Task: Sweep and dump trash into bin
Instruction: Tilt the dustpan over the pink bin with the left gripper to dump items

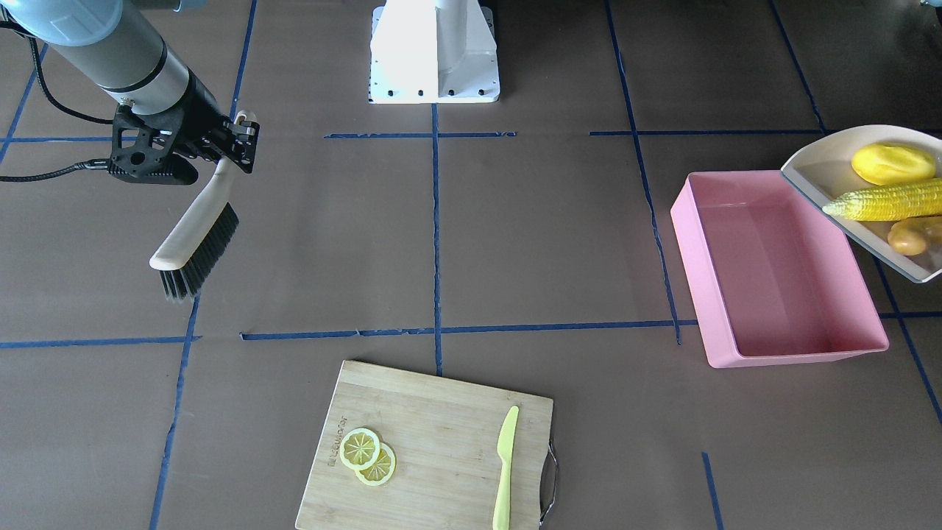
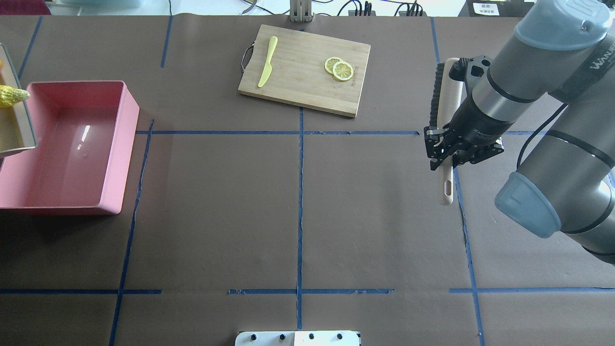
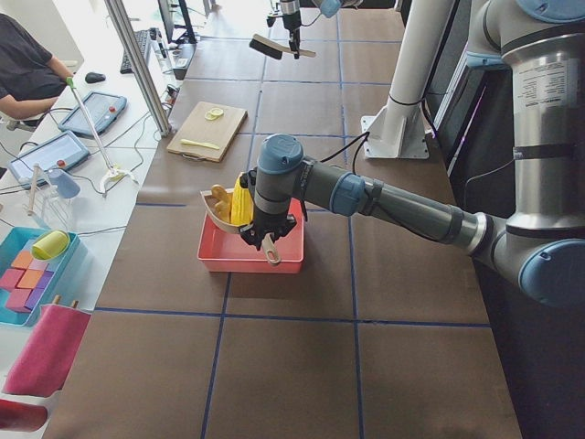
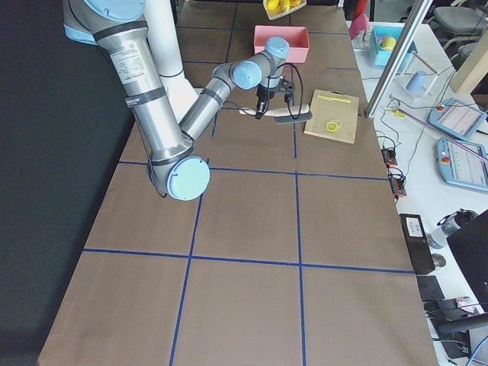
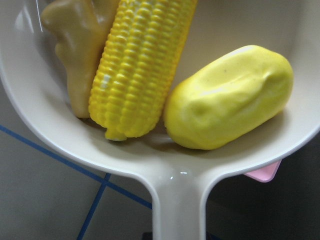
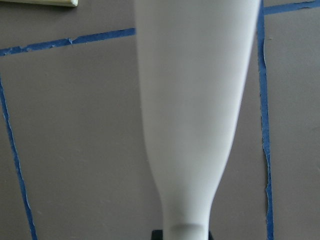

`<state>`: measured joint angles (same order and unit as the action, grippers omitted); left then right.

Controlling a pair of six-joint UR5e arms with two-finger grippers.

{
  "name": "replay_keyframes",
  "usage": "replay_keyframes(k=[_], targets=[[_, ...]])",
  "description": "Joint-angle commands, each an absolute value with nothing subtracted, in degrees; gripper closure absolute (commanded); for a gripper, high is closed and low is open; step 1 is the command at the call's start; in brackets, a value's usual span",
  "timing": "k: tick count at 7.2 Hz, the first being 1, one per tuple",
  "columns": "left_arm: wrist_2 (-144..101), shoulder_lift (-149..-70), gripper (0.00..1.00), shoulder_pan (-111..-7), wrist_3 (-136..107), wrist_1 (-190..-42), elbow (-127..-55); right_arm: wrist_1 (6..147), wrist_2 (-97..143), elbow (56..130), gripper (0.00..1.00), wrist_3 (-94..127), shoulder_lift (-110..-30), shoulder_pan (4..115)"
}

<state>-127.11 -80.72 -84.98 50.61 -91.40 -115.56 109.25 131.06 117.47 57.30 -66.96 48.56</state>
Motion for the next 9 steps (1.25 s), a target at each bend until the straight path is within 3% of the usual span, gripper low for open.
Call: replay_keyframes(k=[1, 6, 9], targets=[[-119.0, -79.8, 1.00, -84.7, 52.8, -91.3, -116.2, 109.2, 131.2, 117.7, 1.00, 56.3, -70.6, 48.8], [-106.2, -81.6, 1.00, -78.3, 53.6, -91.1, -116.3, 108.5, 131.7, 124.1, 1.00, 44.3, -87.2, 49.5], [-98.8, -84.7, 1.00, -76.9, 53.9, -89.0, -116.4, 108.5, 132.1, 125.3, 1.00, 38.5, -91.3, 49.7]])
